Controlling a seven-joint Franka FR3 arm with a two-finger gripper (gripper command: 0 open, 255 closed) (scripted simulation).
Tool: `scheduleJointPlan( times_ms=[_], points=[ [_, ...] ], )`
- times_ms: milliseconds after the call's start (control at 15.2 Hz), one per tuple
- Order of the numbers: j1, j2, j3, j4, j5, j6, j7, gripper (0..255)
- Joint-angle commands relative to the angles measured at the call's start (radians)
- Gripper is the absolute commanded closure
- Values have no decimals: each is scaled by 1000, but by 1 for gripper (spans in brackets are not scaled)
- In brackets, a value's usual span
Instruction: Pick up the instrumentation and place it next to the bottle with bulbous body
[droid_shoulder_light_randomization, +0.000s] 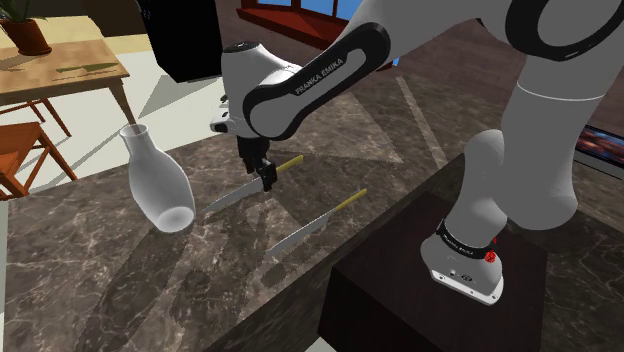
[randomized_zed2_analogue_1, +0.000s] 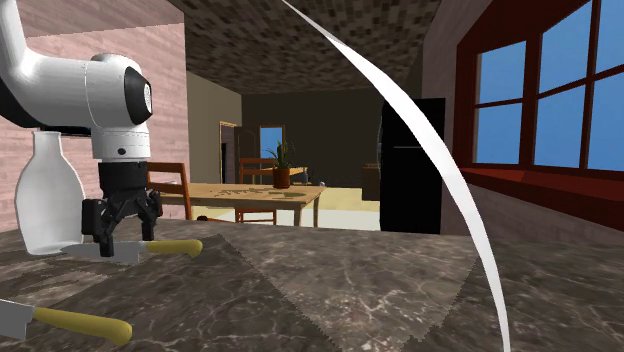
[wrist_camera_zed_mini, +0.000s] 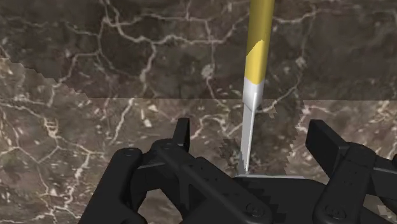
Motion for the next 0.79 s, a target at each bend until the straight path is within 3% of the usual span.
scheduleJointPlan(
  times_ms=[0,264,726],
  points=[
    [0,0,0,0,0,0,0,0],
    [4,-62,-2,57,-15,-117,10,0],
    [4,-62,-2,57,-15,-117,10,0]
  ],
)
